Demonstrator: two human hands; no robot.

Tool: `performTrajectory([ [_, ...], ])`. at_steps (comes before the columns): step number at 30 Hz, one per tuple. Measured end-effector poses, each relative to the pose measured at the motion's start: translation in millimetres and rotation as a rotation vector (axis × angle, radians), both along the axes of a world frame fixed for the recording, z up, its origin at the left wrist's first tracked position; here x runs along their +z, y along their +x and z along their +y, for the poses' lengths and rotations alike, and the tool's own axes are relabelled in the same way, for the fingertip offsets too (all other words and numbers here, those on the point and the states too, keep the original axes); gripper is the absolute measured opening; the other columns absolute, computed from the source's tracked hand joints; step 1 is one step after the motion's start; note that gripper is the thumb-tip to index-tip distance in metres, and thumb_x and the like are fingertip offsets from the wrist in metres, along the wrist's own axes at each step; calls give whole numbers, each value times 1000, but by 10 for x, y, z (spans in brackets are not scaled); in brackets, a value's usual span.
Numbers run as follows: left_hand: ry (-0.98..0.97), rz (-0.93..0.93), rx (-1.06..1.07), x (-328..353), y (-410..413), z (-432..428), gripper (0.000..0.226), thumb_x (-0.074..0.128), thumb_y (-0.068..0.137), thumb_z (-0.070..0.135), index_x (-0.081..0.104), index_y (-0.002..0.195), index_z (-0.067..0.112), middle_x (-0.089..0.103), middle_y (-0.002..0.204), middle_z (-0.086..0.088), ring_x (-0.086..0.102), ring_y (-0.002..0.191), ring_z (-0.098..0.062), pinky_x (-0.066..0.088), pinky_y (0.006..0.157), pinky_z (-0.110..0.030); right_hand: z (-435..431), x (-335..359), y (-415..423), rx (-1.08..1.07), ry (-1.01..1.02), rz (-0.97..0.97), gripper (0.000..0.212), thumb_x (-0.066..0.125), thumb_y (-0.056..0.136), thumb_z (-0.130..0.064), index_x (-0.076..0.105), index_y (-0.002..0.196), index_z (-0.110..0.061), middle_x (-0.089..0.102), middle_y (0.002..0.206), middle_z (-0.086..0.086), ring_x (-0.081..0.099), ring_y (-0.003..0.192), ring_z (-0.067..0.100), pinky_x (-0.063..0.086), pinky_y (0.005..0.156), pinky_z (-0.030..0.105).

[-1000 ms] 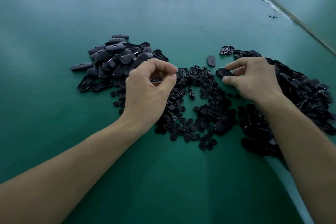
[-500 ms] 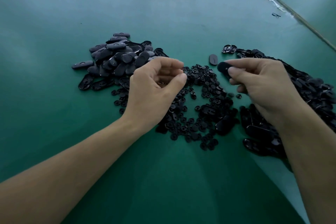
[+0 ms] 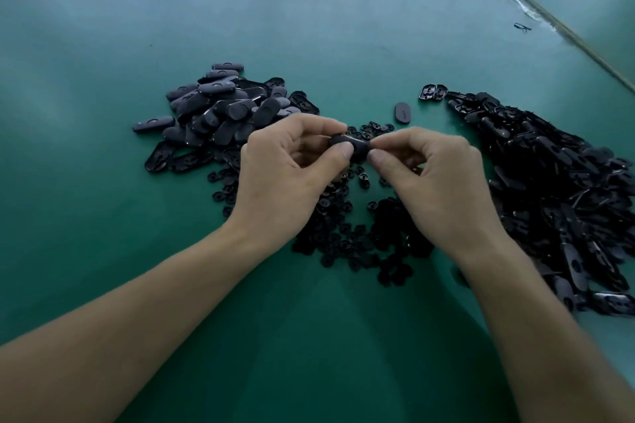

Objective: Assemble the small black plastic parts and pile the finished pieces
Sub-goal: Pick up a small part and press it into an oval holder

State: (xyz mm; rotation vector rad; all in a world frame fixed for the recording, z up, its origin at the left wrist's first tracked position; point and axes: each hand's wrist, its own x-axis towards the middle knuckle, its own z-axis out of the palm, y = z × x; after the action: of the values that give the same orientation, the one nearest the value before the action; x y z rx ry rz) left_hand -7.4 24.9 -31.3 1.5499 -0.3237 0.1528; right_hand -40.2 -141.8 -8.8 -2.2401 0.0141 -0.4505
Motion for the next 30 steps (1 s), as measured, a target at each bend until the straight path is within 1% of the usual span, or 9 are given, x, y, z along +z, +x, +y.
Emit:
performTrajectory([
  [1,-21,10,10,-4,8,3,15,74,83,16,72,97,22,76,78,-2,74,72,-22,62,75,-40,5,-17,0,-6,-90,13,9,77,87,-21,78,96,-25,67,79,-18,63,73,-4,46,71,9],
  [4,-78,31,25,-14,25,7,16,72,87,13,70,100,22,76,76,-3,74,71,-24,62,72,-36,23,-58,3,1,-274,93,11,76,88,-31,77,98,-27,65,88,-9,62,84,10,54,84,35],
  [6,-101,36,17,-18,31,3,13,71,88,11,72,96,21,76,77,-4,75,73,-22,60,70,-30,47,-63,8,-4,-322,119,13,74,87,-37,76,96,-28,63,89,-7,60,85,14,53,83,40],
  [11,-119,29,15,-25,41,-10,14,70,90,6,71,90,19,76,79,-3,76,74,-20,58,67,-25,67,-71,23,-38,-370,108,11,67,94,-32,75,97,-25,61,92,-5,56,86,13,50,83,34],
  [15,-138,38,21,-17,38,-10,14,69,90,3,71,88,17,76,79,-4,76,74,-21,59,66,-25,77,-59,-9,-67,-317,41,9,63,98,-24,71,96,-21,65,91,-6,58,85,12,48,81,29],
  [18,-153,53,15,-16,34,-7,13,69,90,0,70,90,12,76,81,-8,76,75,-22,59,66,-25,63,-25,-39,-117,-218,-72,9,62,99,-20,70,94,-17,63,81,-11,59,79,10,43,74,18],
  [21,-150,66,5,-6,28,0,14,68,91,-1,69,94,13,77,81,-7,77,76,-22,60,67,-26,56,2,-64,-98,-163,-109,13,60,100,-22,70,94,-16,57,74,-19,54,69,4,38,68,8],
  [26,-118,70,-11,1,22,-6,17,69,90,-2,73,94,15,77,81,-4,76,76,-22,60,68,-26,96,19,-93,-59,22,-165,6,65,97,-18,68,93,-23,65,76,-15,62,73,3,47,67,14],
  [30,-62,50,-28,5,8,-14,18,71,84,2,74,94,17,77,82,-4,76,77,-23,61,72,-30,133,25,-108,0,115,-158,15,72,92,-13,70,96,-28,70,81,-16,68,77,1,54,73,16],
])
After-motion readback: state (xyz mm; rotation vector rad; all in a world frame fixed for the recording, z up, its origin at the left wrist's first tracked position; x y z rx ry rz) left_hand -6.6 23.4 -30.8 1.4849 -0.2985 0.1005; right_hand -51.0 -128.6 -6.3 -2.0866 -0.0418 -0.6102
